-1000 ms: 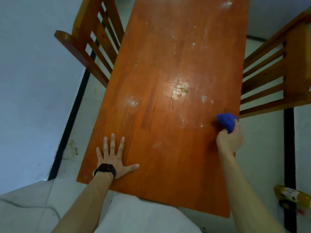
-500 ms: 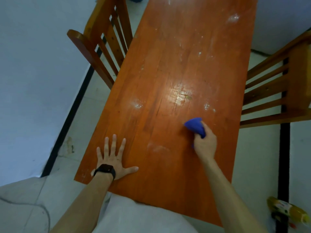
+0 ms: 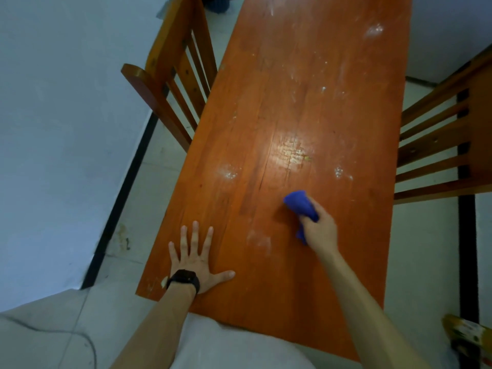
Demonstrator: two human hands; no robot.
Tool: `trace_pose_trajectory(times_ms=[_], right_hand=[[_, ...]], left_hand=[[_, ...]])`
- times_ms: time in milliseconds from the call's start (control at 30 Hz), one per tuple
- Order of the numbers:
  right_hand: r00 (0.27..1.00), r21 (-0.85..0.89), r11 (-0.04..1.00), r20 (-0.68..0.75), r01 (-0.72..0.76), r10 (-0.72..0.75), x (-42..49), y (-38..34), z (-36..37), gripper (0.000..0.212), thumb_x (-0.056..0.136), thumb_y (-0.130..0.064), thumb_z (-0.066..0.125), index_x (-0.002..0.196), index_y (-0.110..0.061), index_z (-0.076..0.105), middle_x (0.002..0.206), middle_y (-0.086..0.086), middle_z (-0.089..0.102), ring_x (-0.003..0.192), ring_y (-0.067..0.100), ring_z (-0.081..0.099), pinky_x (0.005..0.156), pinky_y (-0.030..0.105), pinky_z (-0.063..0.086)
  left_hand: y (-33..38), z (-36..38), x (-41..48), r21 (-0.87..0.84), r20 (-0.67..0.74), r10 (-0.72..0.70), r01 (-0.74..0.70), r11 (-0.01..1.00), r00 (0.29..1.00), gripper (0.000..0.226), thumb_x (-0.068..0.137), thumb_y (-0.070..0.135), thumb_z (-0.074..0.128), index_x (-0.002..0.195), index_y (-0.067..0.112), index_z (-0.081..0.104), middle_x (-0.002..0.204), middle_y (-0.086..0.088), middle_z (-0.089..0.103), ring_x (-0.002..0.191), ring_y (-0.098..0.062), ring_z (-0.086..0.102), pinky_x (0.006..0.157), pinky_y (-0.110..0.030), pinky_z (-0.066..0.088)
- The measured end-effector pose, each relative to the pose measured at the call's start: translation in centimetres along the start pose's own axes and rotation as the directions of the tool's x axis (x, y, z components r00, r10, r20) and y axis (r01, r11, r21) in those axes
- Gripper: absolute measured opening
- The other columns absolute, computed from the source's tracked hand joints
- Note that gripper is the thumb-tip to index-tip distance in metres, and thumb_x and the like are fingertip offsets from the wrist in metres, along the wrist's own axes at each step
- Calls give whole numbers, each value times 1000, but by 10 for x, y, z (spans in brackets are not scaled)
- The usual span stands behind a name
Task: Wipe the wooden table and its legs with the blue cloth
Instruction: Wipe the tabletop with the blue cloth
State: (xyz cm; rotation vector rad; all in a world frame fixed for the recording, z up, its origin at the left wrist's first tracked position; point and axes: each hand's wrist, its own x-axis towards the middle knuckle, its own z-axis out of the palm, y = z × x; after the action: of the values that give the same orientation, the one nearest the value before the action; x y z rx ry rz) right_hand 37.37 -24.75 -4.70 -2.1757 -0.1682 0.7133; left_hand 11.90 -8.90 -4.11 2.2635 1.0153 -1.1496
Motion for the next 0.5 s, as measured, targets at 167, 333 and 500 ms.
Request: trace_pose_trajectory(times_ms=[167,333,500], right_hand=[[846,-327,931,-533,-164,-38,-34,20,16,64,81,-11,50,144,-21,48,143,8,51,120,40,45,99,49,37],[978,-356,934,-186,26,-98,-85,9,94,70,77,-3,60,143,-26,50,141,0,51,119,28,44,104,44,38],[995,-53,999,-104,-6,1,-60,6,40,56,81,5,60,131,-19,61,129,1,63,123,22,57,111,43,40]], left_hand=[[-2,2,2,-14,-1,9,-9,1000,1000,129,58,103,30,126,34,-55,132,-6,-65,132,-36,-50,112,-64,-21],[-6,3,4,-30,-16,22,-23,999,1000,129,59,102,32,131,34,-52,133,-5,-65,133,-37,-49,110,-63,-22],[-9,5,4,-47,-9,64,-65,997,998,129,60,102,29,133,32,-52,134,-7,-64,131,-39,-50,109,-67,-23]])
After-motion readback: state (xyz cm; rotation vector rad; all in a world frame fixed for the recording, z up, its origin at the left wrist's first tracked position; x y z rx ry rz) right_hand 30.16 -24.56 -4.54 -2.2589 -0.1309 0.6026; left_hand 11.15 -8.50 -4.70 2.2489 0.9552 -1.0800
